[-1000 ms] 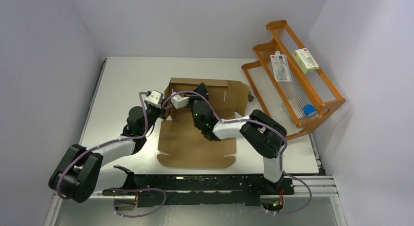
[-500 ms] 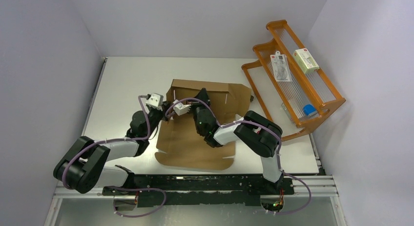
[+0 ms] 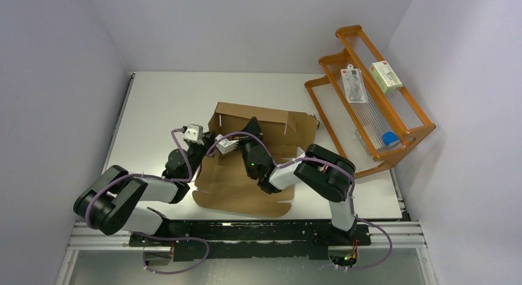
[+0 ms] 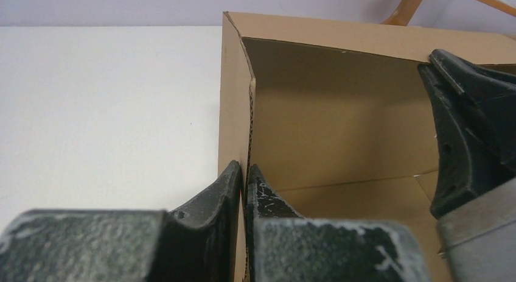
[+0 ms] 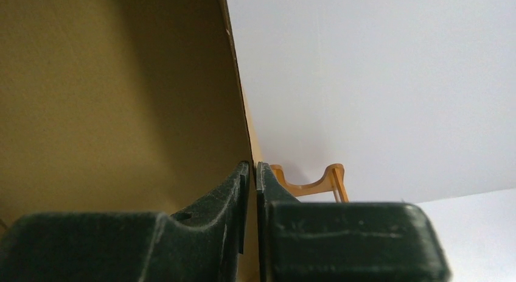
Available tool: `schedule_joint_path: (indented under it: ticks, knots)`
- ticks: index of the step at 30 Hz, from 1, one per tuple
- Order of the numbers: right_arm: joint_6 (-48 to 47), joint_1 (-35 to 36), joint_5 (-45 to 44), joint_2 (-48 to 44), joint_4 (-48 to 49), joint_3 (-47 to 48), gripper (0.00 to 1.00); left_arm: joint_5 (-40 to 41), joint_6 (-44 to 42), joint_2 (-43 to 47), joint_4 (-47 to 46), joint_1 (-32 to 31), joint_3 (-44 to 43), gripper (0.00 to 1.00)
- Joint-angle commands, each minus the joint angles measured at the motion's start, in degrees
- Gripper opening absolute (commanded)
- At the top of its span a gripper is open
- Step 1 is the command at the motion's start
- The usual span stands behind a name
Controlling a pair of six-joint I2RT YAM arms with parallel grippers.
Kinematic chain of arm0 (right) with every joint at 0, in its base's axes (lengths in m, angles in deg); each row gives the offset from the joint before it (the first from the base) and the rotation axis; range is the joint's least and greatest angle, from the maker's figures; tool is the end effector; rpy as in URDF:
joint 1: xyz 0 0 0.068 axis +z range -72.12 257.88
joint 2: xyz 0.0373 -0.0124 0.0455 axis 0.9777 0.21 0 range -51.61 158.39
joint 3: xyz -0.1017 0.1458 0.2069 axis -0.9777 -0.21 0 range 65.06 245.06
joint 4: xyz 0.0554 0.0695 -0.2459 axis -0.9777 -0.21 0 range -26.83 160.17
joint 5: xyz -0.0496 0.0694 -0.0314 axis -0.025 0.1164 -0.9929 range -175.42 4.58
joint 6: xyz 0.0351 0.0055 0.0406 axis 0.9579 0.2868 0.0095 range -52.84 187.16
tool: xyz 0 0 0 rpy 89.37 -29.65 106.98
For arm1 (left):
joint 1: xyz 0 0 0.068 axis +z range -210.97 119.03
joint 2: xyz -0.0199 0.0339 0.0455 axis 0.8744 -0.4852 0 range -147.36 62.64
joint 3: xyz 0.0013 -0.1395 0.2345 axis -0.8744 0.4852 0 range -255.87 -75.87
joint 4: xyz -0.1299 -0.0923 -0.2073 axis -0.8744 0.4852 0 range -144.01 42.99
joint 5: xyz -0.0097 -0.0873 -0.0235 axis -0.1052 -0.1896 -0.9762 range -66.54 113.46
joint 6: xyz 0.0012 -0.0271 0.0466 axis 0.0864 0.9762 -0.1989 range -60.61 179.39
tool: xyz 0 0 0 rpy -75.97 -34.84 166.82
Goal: Fold the paper box
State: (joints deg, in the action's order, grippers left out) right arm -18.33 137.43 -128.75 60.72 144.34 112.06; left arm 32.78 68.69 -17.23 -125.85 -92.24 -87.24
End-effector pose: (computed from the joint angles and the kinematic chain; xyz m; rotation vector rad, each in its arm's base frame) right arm 0.2116 0.3115 0.1754 -1.1260 1.0267 -0.8973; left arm 0.1980 -0.1136 0.1739 0.1612 1.5211 -0.4434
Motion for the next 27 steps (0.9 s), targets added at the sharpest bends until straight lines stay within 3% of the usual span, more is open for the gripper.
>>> schedule_joint_path:
  ticks: [1, 6, 15, 23, 27]
  knots:
    - [5.67, 1.34, 2.35, -2.41, -4.85, -1.59, 0.14, -3.9, 3.86, -2.49, 1.89, -1.77, 2.05, 0.11]
    - [9.48, 1.49, 2.77, -5.15, -10.4, -2.44, 0.15, -3.44, 5.59, -4.3, 0.56, -1.87, 3.31, 0.12]
    - [8.67, 2.4, 2.0, -4.33, -9.07, -3.19, 0.14, -2.12, 8.34, -6.24, -1.75, -1.87, 4.35, 0.19]
    - [7.62, 2.18, 2.18, -4.77, -8.9, -3.65, 0.14, 0.69, 9.9, 6.95, 11.22, -1.87, 3.26, 0.31]
    - [7.92, 1.98, 2.52, -4.58, -9.4, -3.64, 0.15, 3.77, 8.82, 15.13, 20.82, -1.73, 1.39, 0.45]
